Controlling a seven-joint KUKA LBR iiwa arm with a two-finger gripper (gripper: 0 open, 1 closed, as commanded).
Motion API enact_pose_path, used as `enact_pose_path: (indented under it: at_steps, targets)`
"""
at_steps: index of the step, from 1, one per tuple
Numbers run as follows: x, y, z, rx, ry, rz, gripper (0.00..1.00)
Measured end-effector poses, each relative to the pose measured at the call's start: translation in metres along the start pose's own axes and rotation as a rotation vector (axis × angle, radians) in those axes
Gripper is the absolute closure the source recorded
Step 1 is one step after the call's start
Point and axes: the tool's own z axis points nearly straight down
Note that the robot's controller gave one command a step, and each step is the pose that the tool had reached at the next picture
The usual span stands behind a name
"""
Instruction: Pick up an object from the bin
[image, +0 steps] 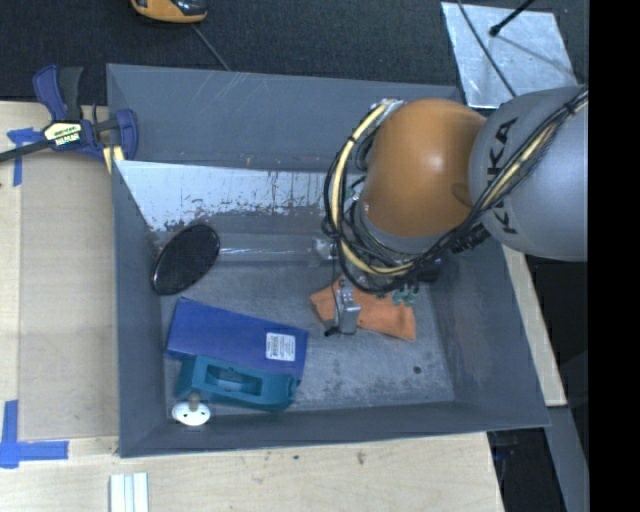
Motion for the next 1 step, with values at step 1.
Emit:
enact_pose_path:
  at_steps: [1]
  targets:
    - [0.0014, 0.0008, 0.0065, 0.000, 0.005, 0.000, 0.00]
